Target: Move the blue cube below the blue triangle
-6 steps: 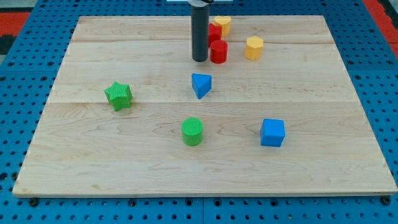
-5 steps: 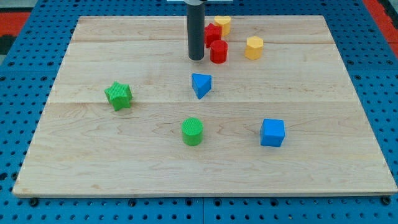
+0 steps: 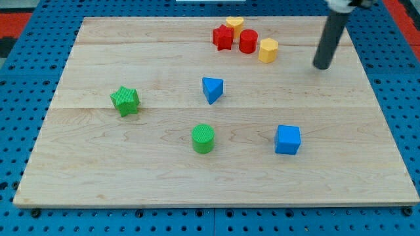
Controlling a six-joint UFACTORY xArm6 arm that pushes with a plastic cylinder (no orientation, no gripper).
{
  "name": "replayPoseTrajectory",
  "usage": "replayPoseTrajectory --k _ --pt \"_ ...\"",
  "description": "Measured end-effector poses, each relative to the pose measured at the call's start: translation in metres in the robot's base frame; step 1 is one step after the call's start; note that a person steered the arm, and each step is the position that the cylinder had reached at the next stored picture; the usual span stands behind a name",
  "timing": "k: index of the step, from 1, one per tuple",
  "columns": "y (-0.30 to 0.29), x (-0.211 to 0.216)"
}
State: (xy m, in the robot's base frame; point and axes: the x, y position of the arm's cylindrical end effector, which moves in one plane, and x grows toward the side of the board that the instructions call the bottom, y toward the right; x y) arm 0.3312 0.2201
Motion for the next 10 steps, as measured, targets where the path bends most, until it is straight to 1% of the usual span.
replayPoseTrajectory --k 1,2,3,4,5,6,7,8,9,10 --pt "-0.061 -0.026" --pt "-0.075 0.008" --pt "-0.022 0.016" --pt "-0.01 0.088" --pt "-0.023 0.133" --pt "-0.046 0.196" --pt "-0.139 0.204" --pt "-0.209 0.165" --pt "-0.19 0.204" --pt "-0.245 0.236"
